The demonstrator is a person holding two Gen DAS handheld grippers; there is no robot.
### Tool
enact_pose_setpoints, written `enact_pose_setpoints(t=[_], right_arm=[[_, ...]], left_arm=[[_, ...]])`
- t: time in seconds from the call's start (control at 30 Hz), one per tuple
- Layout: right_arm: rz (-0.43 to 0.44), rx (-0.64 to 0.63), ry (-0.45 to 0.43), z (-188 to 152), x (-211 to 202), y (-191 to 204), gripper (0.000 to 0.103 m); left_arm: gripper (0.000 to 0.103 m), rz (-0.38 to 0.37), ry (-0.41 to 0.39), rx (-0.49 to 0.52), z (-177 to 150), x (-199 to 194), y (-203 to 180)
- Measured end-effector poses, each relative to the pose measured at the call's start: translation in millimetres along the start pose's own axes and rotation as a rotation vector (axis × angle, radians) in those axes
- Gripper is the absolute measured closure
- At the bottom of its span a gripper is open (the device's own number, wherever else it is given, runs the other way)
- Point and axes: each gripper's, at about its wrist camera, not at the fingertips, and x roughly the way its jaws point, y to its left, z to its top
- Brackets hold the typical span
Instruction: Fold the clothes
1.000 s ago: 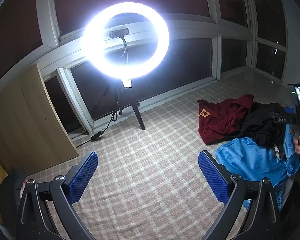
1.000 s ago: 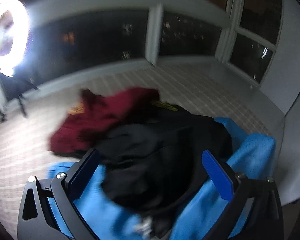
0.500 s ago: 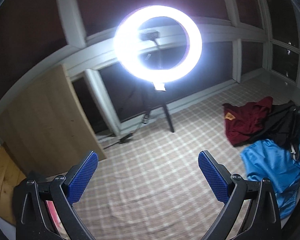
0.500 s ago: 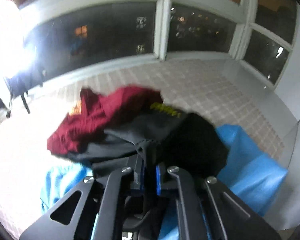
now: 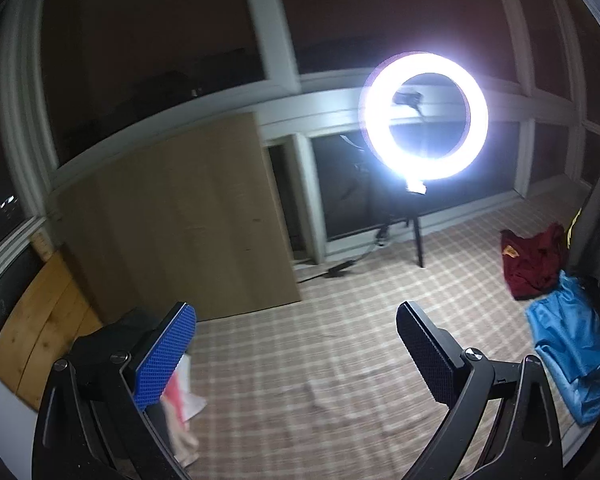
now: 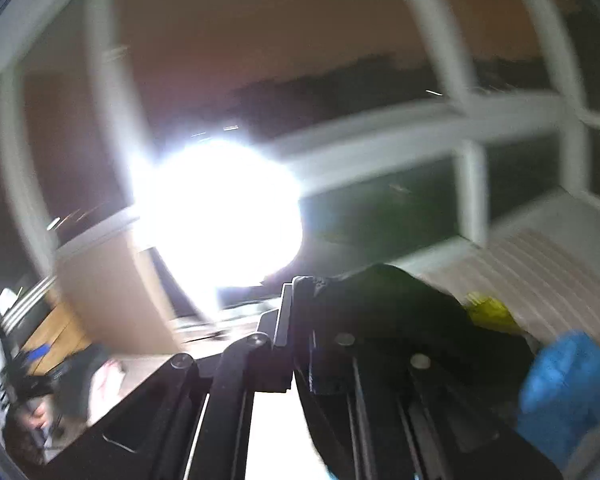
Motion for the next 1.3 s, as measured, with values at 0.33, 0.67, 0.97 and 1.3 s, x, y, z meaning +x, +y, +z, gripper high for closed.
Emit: enact_pose_setpoints(t=[0.33, 0.67, 0.97, 1.3], right_arm=[[0.195, -0.291, 0.484, -91, 164, 191, 0.052], [-0.014, -0.153, 0.729, -224, 214, 83, 0.04], [0.186, -0.083, 0.865, -286, 216, 104, 0.04], [0.359, -0.102, 0.706, -212, 220, 166, 0.1]], left_arm=[[0.001, 0.048, 0.125, -0.001, -56, 15, 49], [0.002, -0.28, 0.325, 0.118, -114, 87, -54], [0.002, -0.303, 0.387, 0.283, -151, 84, -87], [0.002, -0.158, 0.406, 0.192, -166, 65, -21]])
